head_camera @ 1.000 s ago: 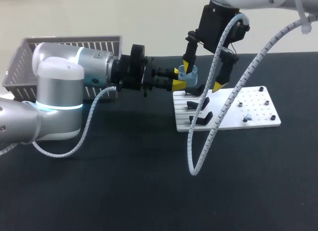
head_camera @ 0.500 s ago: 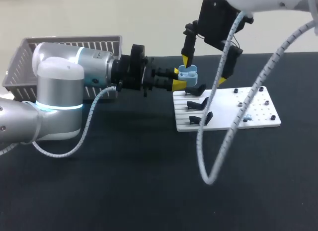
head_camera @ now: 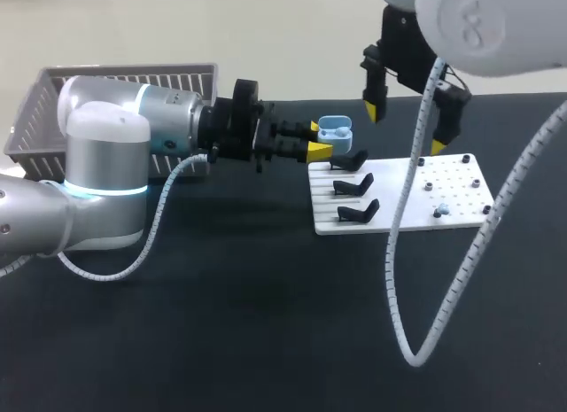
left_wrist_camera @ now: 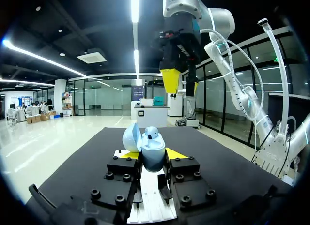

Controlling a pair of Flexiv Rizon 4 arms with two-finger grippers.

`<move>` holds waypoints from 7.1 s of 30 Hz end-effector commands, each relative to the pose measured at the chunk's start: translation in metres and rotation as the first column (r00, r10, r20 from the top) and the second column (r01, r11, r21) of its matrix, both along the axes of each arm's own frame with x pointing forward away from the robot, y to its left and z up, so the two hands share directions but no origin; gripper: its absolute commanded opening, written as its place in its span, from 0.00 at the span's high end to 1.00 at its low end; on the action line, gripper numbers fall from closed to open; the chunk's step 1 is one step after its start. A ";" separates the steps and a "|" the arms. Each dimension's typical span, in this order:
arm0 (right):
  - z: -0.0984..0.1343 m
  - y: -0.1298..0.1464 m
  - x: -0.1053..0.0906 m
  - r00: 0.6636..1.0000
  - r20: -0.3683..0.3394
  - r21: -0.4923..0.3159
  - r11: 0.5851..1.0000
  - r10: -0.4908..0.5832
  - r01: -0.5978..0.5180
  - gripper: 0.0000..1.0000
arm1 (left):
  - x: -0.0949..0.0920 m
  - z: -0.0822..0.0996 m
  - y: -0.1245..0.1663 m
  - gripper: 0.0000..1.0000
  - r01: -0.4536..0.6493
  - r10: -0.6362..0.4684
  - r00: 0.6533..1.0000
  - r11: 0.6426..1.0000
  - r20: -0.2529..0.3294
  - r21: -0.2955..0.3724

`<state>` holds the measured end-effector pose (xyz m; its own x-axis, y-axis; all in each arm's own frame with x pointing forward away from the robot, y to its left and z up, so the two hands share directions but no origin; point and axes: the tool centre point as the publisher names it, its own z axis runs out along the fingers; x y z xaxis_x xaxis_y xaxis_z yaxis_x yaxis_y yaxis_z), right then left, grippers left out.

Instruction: Pick up each earbud case from the left stands, insert the matching earbuds, close the lid, and place the case in the box.

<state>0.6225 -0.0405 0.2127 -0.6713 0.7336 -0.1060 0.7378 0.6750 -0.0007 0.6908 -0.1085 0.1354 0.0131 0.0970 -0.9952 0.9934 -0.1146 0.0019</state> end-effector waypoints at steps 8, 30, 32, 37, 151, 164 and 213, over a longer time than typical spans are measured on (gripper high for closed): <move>-0.002 -0.010 -0.005 0.997 0.070 0.010 1.000 0.010 -0.011 0.00 | -0.001 -0.001 0.000 1.00 -0.005 0.005 1.000 1.000 0.003 -0.003; -0.011 -0.023 -0.002 0.998 0.057 -0.006 1.000 0.007 -0.007 0.00 | -0.001 -0.001 0.000 1.00 -0.005 0.005 1.000 1.000 0.003 -0.003; -0.015 -0.032 -0.003 0.998 0.061 -0.006 1.000 0.015 -0.014 0.00 | -0.001 -0.001 0.000 1.00 -0.005 0.005 1.000 1.000 0.003 -0.003; -0.023 -0.053 -0.007 0.991 0.108 -0.006 0.997 0.080 -0.080 0.00 | -0.001 -0.001 0.000 1.00 -0.005 0.005 1.000 1.000 0.003 -0.003; -0.188 -0.083 0.029 0.977 -0.023 0.107 0.972 0.212 -0.208 0.74 | -0.001 -0.001 0.000 1.00 -0.005 0.005 1.000 1.000 0.003 -0.003; -0.189 -0.082 0.027 0.977 -0.030 0.099 0.973 0.212 -0.208 1.00 | -0.001 -0.001 0.000 1.00 -0.005 0.005 1.000 1.000 0.003 -0.003; -0.048 -0.052 -0.015 0.808 0.102 0.010 0.812 0.580 -0.584 1.00 | -0.001 -0.001 0.000 1.00 -0.005 0.005 1.000 1.000 0.003 -0.003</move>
<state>0.6043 -0.1031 0.1547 -0.9578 0.2240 -0.1804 0.2082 0.9727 0.1025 0.6907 -0.1086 0.1354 0.0131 0.0970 -0.9952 0.9934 -0.1146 0.0019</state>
